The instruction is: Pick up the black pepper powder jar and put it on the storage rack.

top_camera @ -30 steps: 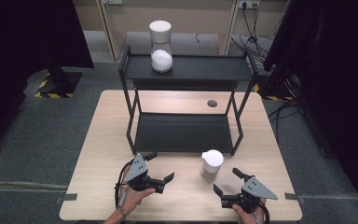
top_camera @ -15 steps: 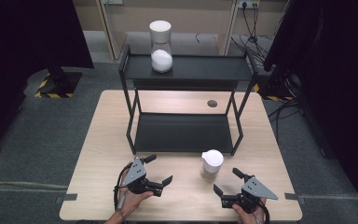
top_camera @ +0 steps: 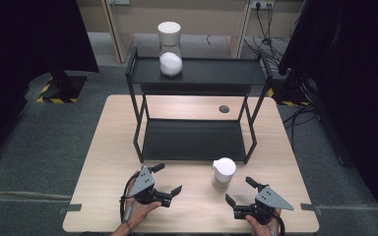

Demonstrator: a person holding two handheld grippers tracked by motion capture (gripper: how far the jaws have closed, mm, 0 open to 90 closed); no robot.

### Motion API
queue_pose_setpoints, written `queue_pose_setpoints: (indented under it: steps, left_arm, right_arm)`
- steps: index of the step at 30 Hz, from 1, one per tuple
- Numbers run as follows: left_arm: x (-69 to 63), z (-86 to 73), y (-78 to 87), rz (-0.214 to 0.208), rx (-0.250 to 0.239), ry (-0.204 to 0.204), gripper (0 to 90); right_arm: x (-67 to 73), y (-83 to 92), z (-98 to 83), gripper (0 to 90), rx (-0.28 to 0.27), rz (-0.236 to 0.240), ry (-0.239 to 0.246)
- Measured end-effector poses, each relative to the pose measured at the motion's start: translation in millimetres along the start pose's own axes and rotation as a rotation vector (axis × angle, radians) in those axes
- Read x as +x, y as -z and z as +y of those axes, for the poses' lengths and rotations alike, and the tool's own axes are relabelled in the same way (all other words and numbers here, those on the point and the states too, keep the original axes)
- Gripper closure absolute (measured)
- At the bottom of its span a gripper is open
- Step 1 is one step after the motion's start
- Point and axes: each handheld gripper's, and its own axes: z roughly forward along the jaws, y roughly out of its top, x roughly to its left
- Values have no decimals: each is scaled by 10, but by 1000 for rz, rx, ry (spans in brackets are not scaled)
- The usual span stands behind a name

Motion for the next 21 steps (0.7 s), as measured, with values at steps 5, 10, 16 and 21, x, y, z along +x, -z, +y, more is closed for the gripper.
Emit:
queue_pose_setpoints:
  steps: [5, 10, 16, 21]
  left_arm:
    - [-1, -3, 5, 3, -3, -1, 1]
    - [22, -29, 7, 2, -6, 8, 1]
    - [32, -39, 9, -2, -6, 5, 2]
    - [30, -40, 15, -4, -5, 0, 2]
  right_arm:
    - [4, -2, -1, 6, -1, 2, 4]
    - [3, -10, -2, 6, -1, 2, 0]
    - [14, -35, -4, 6, -5, 1, 7]
    - [31, -68, 2, 6, -7, -5, 17]
